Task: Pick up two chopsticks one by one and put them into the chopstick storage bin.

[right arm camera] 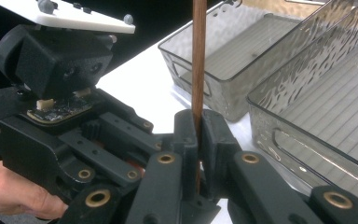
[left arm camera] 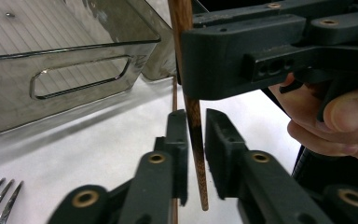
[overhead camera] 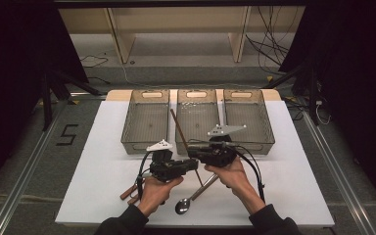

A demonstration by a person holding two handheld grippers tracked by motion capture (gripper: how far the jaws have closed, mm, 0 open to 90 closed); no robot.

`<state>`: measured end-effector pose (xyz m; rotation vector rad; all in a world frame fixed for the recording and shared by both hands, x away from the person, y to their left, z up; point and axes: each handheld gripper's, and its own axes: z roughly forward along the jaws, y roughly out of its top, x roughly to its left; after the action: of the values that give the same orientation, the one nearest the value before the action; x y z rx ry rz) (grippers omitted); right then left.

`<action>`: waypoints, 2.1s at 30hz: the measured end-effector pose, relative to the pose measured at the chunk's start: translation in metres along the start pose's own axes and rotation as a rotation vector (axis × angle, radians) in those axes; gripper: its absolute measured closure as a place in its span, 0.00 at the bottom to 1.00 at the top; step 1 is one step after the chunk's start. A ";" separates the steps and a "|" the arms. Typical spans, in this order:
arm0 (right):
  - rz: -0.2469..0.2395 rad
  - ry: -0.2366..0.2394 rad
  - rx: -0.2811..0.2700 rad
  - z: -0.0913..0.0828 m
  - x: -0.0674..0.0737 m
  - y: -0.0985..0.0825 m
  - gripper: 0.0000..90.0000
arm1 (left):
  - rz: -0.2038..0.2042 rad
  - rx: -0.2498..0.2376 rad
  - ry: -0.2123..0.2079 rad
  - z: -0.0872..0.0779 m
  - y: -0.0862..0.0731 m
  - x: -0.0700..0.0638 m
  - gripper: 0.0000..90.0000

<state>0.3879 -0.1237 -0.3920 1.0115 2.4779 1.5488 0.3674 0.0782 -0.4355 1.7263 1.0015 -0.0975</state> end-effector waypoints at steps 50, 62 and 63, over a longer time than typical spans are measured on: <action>-0.078 -0.127 -0.032 -0.073 -0.013 -0.087 0.32 | -0.032 0.053 0.237 -0.104 0.113 0.088 0.94; -0.077 -0.123 -0.024 -0.074 -0.012 -0.092 0.30 | -0.039 0.082 0.325 -0.099 0.136 0.111 0.94; -0.078 -0.123 -0.025 -0.074 -0.011 -0.092 0.30 | -0.043 0.089 0.331 -0.097 0.137 0.114 0.94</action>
<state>0.3238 -0.2138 -0.4337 0.9631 2.3798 1.4449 0.4915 0.2144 -0.3516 1.8398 1.2928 0.1220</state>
